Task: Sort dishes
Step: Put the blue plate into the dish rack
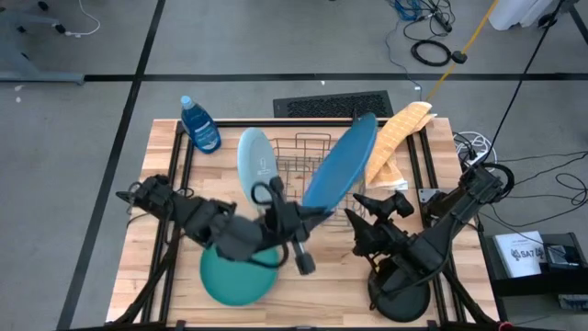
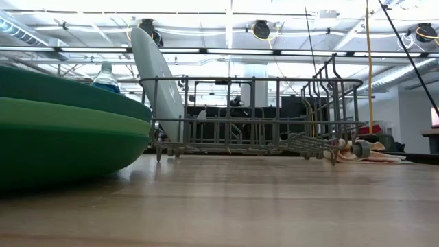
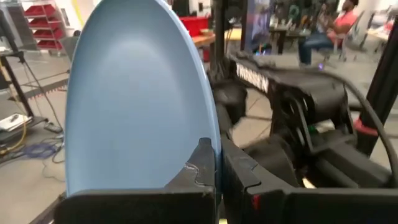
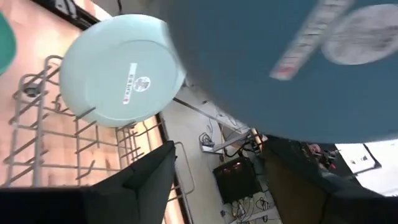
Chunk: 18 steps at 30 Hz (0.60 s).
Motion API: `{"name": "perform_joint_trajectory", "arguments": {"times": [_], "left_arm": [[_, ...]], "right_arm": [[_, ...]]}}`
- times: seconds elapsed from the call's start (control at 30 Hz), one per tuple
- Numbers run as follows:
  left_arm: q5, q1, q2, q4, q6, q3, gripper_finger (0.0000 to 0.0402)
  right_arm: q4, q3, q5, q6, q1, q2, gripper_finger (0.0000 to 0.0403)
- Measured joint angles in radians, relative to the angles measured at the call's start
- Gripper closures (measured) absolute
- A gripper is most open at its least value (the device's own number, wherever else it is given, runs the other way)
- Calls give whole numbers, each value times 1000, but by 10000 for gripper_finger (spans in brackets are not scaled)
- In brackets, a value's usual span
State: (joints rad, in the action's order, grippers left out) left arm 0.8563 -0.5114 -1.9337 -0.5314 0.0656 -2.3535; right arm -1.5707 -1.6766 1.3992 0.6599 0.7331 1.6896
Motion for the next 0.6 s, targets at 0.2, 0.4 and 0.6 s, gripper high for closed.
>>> {"name": "perform_joint_trajectory", "arguments": {"times": [0.2,0.4,0.6], "left_arm": [[-32,59,40,3,34,-1,401],[-55,91,46,28,57,-1,401],[-191,152,44,179,59,62,401]], "right_arm": [[0,145,-35,62,22,-87,281],[0,367,-46,244,53,-245,393],[25,486,-41,356,82,-362,400]]}}
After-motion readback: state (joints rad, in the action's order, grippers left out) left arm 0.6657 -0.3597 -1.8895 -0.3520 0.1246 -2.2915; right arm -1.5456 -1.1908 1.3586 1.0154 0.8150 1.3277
